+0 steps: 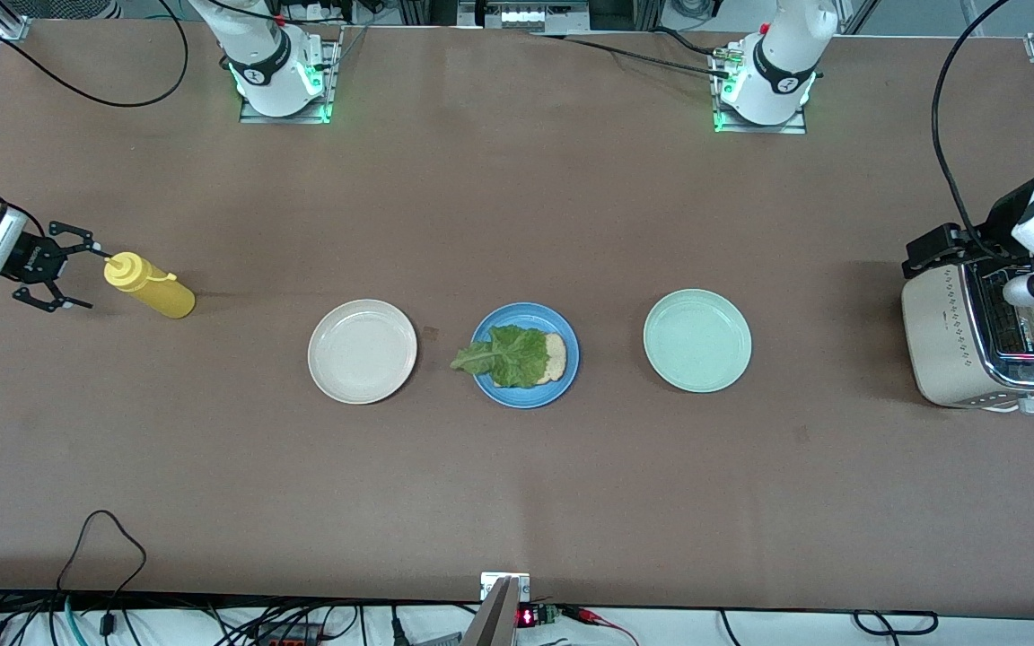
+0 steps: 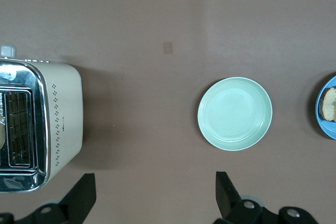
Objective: Make sandwich in blue plate with both arms
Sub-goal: 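Grasp the yellow mustard bottle with the right gripper, then carry the mustard bottle over the blue plate with the right gripper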
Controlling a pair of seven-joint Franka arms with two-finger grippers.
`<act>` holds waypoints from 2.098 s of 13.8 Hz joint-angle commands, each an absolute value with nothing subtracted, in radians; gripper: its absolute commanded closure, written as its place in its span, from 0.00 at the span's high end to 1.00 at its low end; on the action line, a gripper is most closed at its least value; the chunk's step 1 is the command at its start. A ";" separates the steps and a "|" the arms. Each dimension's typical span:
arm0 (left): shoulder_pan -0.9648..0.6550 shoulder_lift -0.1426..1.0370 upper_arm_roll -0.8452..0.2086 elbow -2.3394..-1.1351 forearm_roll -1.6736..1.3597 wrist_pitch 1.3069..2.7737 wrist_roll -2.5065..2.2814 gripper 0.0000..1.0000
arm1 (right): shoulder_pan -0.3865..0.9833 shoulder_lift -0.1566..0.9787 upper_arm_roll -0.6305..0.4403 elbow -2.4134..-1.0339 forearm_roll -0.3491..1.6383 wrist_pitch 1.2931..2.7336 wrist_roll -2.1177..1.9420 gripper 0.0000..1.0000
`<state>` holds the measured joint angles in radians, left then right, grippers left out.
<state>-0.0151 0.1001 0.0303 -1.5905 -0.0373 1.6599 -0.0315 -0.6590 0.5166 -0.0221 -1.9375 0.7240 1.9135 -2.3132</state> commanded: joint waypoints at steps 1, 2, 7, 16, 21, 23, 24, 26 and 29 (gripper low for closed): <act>-0.020 0.083 0.031 -1.617 -0.017 1.675 -0.021 1.00 | -0.692 0.592 -0.006 -1.898 0.819 1.844 -2.396 1.00; -0.020 0.084 0.031 -1.618 -0.015 1.675 -0.021 1.00 | -0.692 0.607 -0.006 -1.893 0.840 1.832 -2.422 1.00; -0.023 0.074 0.028 -1.614 -0.015 1.651 -0.026 1.00 | -0.693 0.709 -0.005 -1.830 0.879 1.763 -2.510 1.00; -0.025 0.051 0.021 -1.612 0.006 1.605 -0.055 1.00 | -0.690 0.756 0.017 -1.828 0.899 1.710 -2.585 1.00; -0.028 0.063 -0.009 -1.594 0.012 1.615 -0.057 1.00 | -0.681 0.772 0.040 -1.830 0.907 1.707 -2.592 1.00; -0.028 0.064 -0.012 -1.592 0.011 1.615 -0.057 1.00 | -0.675 0.772 0.047 -1.833 0.907 1.709 -2.591 1.00; -0.029 0.067 -0.014 -1.592 0.011 1.615 -0.058 1.00 | -0.673 0.772 0.052 -1.833 0.907 1.709 -2.589 0.88; -0.031 0.081 -0.014 -1.588 0.008 1.617 -0.058 1.00 | -0.661 0.770 0.054 -1.835 0.905 1.713 -2.586 0.29; -0.031 0.089 -0.014 -1.589 0.005 1.634 -0.055 1.00 | -0.614 0.761 0.055 -1.830 0.900 1.738 -2.573 0.07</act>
